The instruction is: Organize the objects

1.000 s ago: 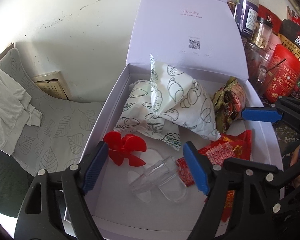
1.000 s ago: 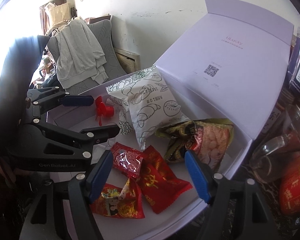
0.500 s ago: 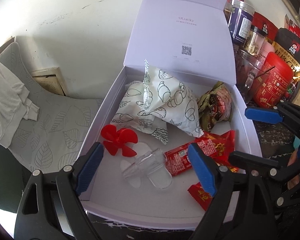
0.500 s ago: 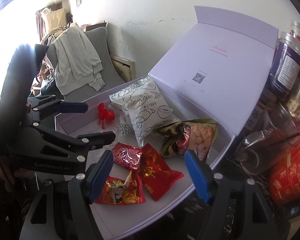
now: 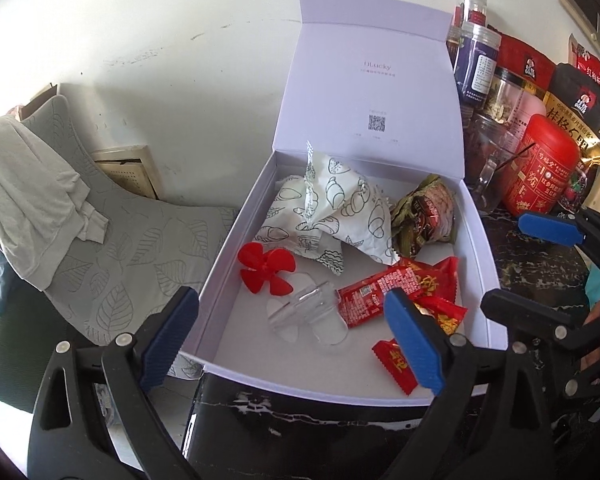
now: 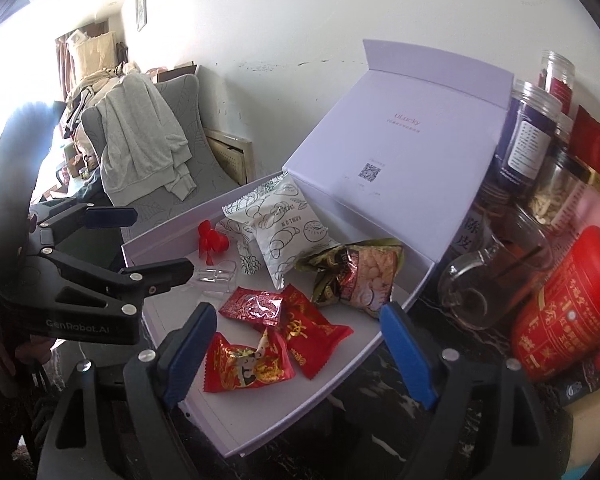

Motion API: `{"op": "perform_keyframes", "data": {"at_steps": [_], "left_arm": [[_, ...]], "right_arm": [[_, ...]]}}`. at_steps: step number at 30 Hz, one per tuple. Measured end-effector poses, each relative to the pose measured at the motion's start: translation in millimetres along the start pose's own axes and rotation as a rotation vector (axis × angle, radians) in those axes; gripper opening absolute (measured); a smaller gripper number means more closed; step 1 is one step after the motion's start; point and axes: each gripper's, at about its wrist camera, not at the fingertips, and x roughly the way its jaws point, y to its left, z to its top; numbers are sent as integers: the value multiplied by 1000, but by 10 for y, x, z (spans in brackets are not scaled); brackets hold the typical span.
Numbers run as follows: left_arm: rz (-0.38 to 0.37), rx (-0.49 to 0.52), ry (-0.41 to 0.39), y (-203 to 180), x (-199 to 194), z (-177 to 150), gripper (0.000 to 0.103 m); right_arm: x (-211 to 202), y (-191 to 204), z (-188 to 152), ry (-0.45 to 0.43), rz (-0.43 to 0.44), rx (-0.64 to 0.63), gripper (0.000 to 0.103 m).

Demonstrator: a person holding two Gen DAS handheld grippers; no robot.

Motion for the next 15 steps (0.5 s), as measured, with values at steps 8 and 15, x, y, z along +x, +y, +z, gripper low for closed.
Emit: {"op": "perform_keyframes", "data": {"at_steps": [8,15], "left_arm": [[-20,-20,-28,-20,-371,-1,94],[7,-10,-45,-146,-670,-40,94]], "right_arm": [[-350,8,-16,-34,-15,45,85],[-643,73,-75,-41,-64,35,85]]}}
